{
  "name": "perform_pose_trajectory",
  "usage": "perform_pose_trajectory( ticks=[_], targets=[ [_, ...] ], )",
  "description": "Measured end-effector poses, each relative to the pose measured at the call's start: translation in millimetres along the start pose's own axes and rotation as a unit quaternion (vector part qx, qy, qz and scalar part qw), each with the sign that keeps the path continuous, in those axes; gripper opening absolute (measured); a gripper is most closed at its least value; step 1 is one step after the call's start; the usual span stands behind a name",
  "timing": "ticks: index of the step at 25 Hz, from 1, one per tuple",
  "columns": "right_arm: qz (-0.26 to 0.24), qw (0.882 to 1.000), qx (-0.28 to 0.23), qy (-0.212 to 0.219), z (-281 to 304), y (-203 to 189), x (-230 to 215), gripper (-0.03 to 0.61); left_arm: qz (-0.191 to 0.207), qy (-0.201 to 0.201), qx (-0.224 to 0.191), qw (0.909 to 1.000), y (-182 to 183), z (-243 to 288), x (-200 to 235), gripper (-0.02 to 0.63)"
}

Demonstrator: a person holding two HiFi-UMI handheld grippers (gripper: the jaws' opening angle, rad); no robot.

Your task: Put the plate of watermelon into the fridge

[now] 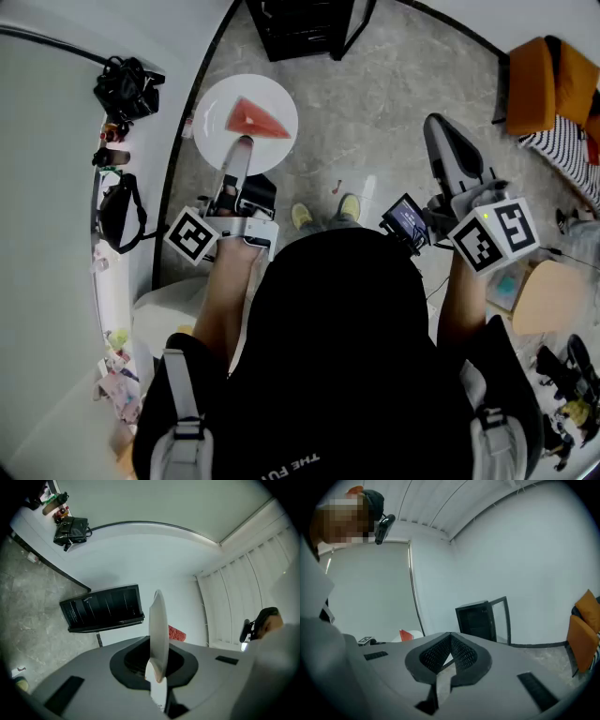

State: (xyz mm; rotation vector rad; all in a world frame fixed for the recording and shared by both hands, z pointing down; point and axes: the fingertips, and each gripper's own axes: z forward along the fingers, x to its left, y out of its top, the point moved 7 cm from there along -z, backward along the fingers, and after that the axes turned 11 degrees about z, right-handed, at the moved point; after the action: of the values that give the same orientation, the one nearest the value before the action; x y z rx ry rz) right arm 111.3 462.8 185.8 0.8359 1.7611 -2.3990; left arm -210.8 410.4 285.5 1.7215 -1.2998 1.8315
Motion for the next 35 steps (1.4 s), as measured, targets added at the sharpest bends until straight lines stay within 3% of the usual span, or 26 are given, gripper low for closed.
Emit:
perform_pose_trajectory(
  ticks=[24, 35],
  targets=[
    [0.023, 0.999, -0.008, -0.025, 12.3, -32.0, 62.1, 0.009, -0.012, 0.000, 0.010, 0.9999, 37.8, -52.1, 11.2, 0.020],
    [0.027, 1.000, -0.008, -0.011, 37.4, -25.5, 42.9, 0.009, 0.002, 0.010, -0.003, 0.9999, 45.7, -31.2, 16.5, 0.020]
  ],
)
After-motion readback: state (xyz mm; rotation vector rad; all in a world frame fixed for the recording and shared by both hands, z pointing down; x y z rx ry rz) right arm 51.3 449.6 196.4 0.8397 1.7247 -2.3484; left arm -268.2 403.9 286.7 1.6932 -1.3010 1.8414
